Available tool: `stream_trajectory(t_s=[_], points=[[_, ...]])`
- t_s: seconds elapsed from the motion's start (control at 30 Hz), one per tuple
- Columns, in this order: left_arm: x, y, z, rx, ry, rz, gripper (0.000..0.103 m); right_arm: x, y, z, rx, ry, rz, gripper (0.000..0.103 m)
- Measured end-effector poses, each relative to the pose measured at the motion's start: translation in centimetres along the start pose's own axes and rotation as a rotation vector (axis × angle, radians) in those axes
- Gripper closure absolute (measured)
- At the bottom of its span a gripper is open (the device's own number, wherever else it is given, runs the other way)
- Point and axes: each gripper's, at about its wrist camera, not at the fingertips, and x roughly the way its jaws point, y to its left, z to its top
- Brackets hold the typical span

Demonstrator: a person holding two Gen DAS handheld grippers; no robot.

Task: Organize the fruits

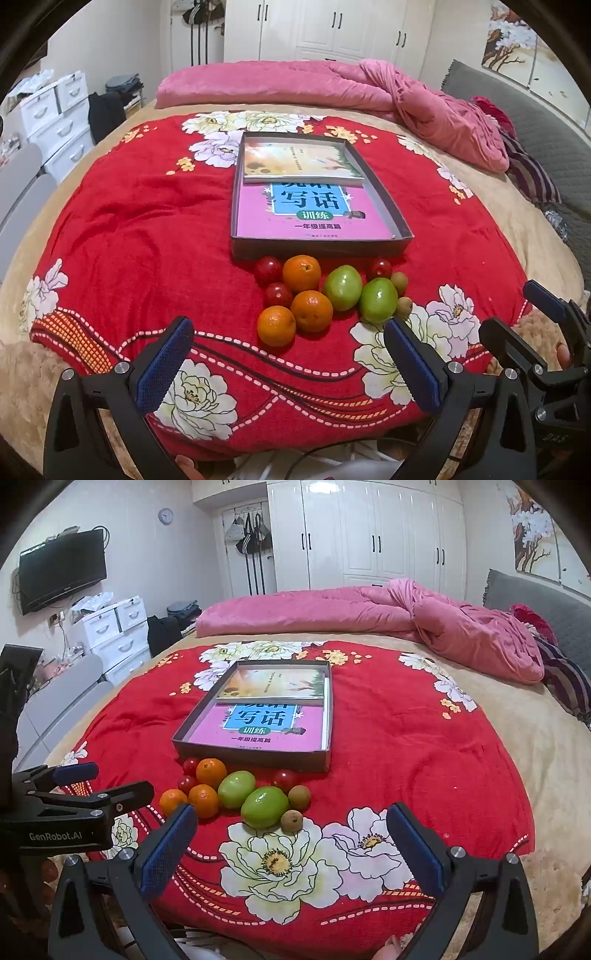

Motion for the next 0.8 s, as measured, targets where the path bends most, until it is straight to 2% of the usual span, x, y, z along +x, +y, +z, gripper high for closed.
stream_trajectory(t_s=[0.8], points=[[-0.41,-0.14,0.34,0.005,-0.016,-0.001,0.001,0.04,0.16,0.05,-0.011,0.001,-0.003,0.0]])
